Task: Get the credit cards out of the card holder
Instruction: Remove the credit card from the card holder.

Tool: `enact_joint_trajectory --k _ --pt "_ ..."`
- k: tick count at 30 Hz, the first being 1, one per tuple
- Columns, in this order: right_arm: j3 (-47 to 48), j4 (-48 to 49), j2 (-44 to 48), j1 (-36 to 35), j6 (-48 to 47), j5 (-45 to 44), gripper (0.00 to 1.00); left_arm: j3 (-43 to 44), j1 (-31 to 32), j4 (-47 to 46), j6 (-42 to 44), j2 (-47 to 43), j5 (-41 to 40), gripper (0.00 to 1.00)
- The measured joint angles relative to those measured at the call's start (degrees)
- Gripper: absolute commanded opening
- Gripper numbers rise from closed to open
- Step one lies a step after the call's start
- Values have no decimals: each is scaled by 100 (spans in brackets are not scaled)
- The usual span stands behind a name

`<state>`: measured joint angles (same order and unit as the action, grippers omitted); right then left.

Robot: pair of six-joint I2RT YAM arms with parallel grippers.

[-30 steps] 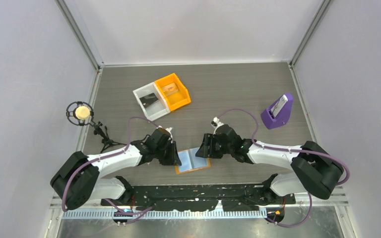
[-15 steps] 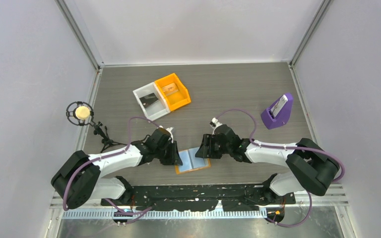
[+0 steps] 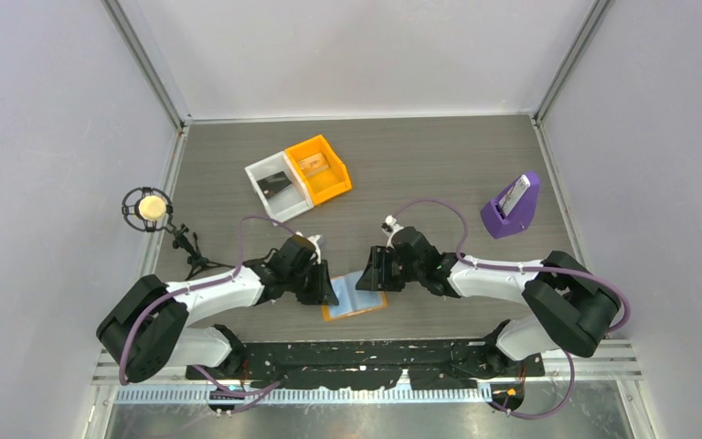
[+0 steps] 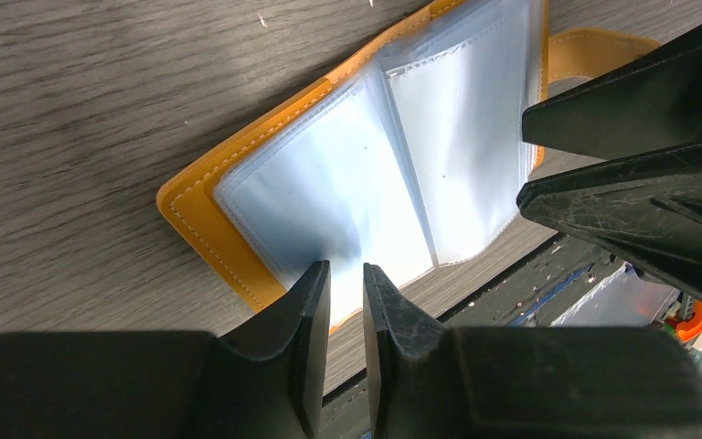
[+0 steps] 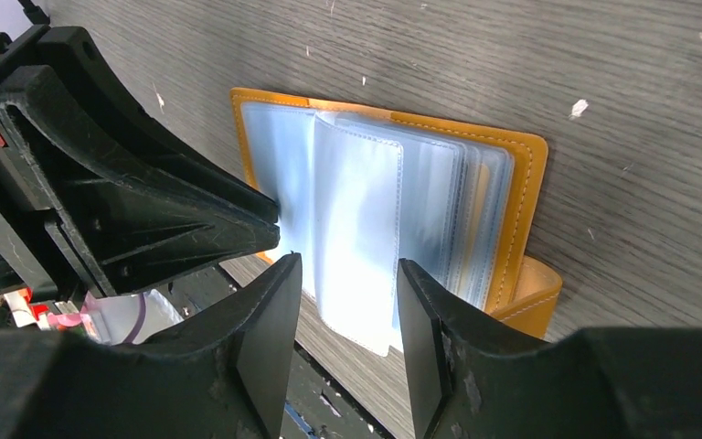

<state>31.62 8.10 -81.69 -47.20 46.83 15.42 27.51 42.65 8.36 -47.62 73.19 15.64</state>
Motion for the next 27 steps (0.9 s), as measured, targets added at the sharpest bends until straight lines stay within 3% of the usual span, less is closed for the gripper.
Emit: enact_joint_trajectory --k 15,27 --pt "-13 562 2 0 295 428 47 -72 2 -83 -59 -68 0 23" --pt "-33 966 -55 -63 568 595 45 -127 -42 337 -208 -890 -275 24"
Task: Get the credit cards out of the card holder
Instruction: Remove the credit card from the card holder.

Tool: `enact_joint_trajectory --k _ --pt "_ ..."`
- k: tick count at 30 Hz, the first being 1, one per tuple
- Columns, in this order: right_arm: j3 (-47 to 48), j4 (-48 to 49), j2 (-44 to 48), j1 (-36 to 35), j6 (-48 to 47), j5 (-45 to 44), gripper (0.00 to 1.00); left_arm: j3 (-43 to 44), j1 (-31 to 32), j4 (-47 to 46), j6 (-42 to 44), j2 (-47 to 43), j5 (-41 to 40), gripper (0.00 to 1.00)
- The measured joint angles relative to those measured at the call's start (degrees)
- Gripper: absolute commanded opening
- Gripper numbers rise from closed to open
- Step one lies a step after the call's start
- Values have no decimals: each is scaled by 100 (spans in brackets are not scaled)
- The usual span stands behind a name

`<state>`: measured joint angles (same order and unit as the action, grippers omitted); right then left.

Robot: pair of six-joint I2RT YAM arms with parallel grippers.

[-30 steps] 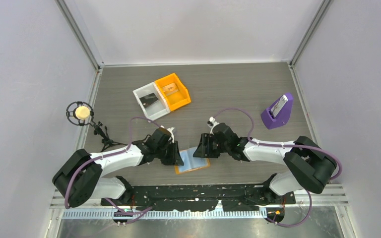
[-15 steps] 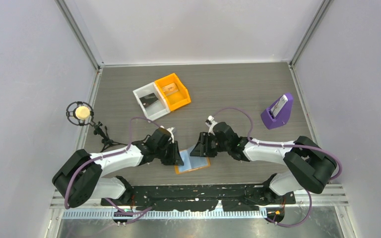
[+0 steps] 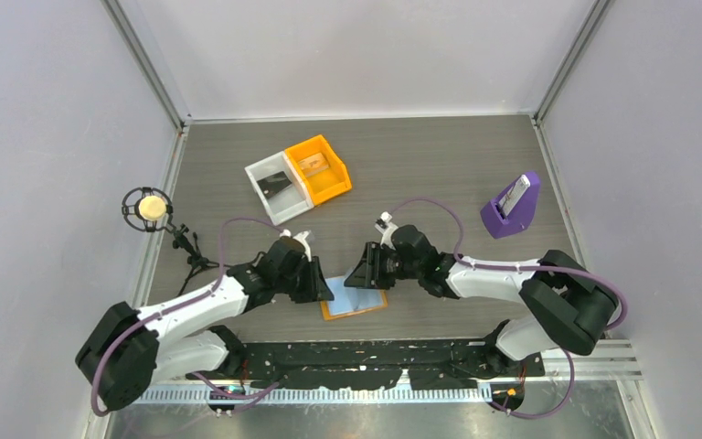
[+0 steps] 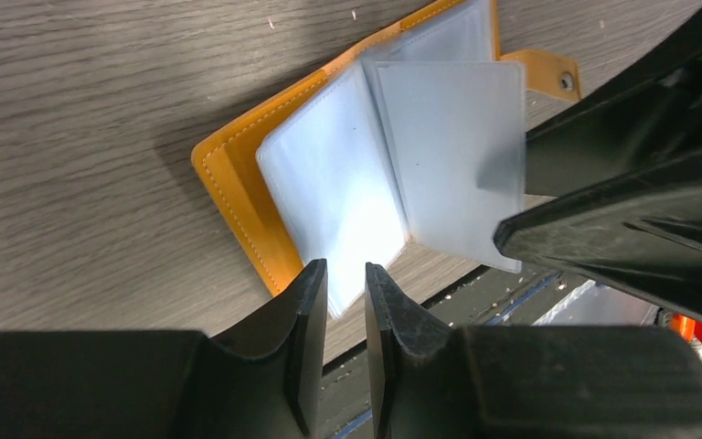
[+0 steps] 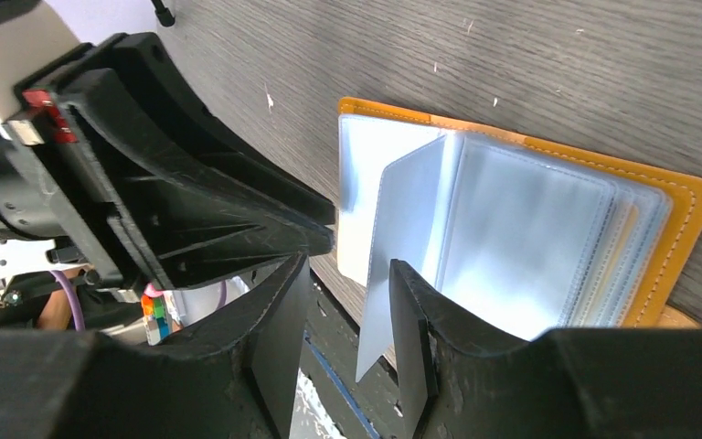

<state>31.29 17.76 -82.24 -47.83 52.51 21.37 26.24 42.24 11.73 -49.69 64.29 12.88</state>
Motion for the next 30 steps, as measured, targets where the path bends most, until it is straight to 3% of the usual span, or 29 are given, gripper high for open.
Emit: enact_joint_trajectory --k 15,30 --pt "566 116 -848 -535 46 -24 48 50 -487 1196 -90 -1714 -579 28" --pt "680 -37 -1088 -638 -20 -214 50 68 -490 988 33 -1329 -68 27"
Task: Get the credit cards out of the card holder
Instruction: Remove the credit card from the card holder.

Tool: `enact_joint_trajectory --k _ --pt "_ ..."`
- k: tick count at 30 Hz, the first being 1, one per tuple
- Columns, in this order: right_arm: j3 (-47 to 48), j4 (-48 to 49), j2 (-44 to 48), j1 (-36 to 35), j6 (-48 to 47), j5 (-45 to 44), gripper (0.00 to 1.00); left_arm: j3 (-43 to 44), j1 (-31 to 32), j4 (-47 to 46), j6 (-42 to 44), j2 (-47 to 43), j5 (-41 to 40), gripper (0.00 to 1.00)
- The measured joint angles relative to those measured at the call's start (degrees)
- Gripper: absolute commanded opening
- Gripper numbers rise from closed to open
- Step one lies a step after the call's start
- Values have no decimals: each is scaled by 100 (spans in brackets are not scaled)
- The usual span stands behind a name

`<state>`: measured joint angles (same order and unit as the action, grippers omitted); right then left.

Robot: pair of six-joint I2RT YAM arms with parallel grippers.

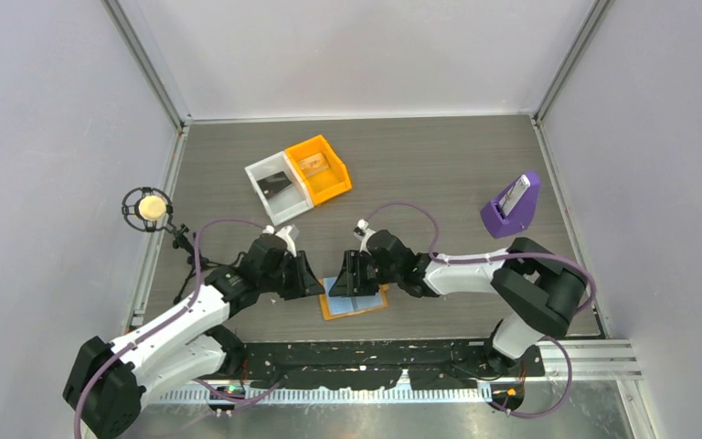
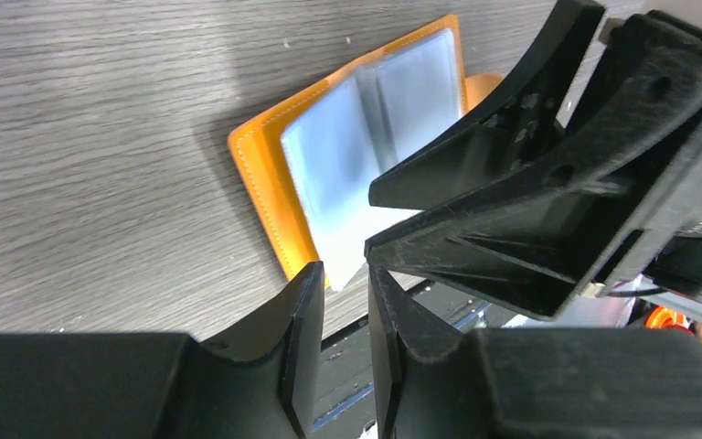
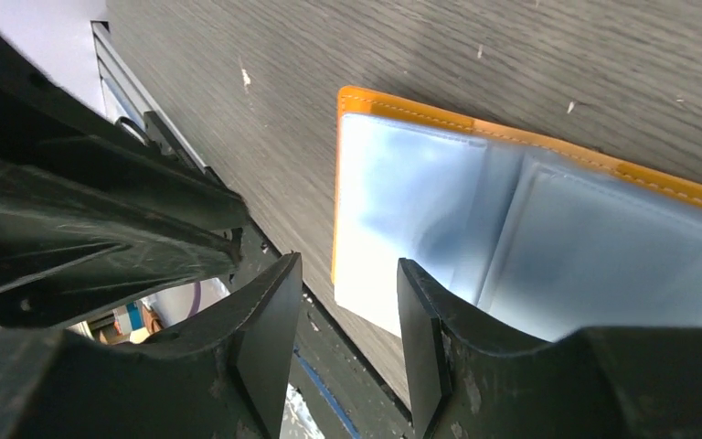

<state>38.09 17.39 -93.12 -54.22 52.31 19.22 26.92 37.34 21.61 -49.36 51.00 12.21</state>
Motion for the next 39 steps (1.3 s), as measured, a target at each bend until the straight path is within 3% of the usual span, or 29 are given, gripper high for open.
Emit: enact_joint_trajectory --k 14,23,39 --pt "-494 -835 1705 568 -610 -435 53 107 33 -1095 52 973 898 25" --pt "-844 -1196 1777 846 -761 -525 55 -81 52 -1644 63 1631 957 24" --pt "-872 -977 1292 857 -732 -485 52 -579 59 -2267 127 1910 861 23"
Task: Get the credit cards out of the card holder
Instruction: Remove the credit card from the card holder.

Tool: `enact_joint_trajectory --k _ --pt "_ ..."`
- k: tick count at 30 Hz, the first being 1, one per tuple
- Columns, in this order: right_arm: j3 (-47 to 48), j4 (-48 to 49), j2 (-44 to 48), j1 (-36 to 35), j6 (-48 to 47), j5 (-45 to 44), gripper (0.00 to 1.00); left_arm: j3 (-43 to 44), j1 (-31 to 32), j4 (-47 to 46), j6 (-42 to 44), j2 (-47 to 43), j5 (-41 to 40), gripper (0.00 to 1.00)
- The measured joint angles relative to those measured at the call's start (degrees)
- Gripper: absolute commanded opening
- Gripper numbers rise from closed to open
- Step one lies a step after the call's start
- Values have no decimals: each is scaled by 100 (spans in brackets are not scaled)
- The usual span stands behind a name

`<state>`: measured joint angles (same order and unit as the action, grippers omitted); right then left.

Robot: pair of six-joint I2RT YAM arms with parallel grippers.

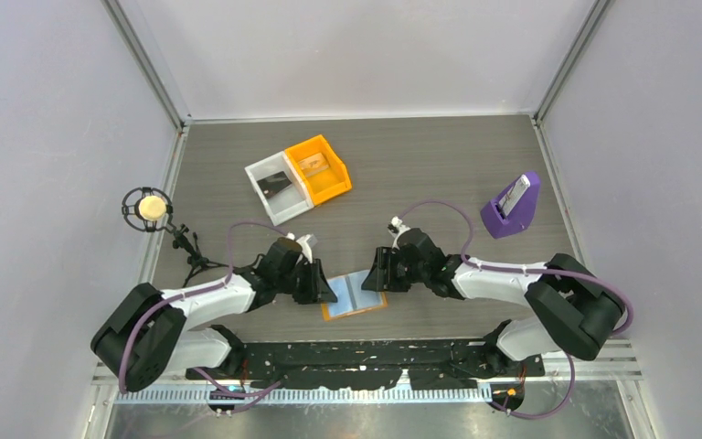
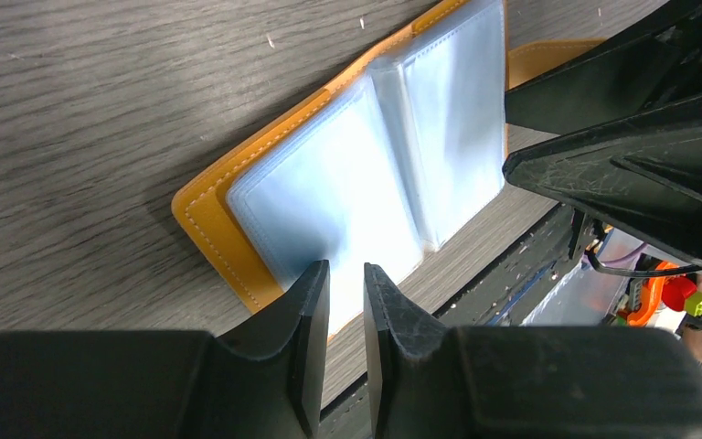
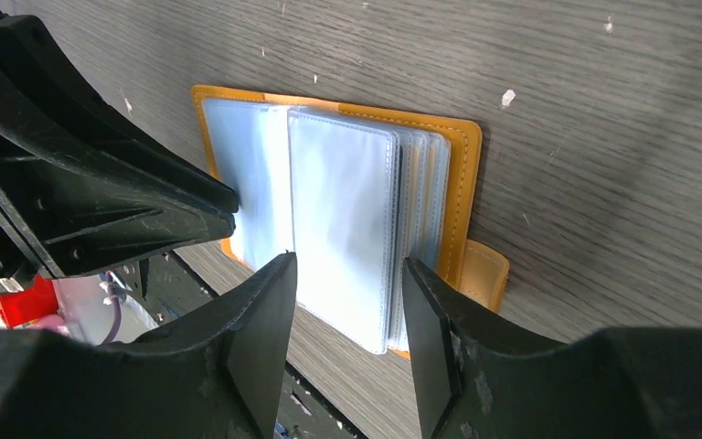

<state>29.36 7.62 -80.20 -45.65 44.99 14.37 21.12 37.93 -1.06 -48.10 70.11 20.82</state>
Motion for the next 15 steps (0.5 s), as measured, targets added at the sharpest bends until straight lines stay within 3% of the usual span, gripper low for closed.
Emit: enact_joint_trajectory --k 15 --pt "-44 11 125 2 20 186 52 -39 20 -203 -13 50 2 23"
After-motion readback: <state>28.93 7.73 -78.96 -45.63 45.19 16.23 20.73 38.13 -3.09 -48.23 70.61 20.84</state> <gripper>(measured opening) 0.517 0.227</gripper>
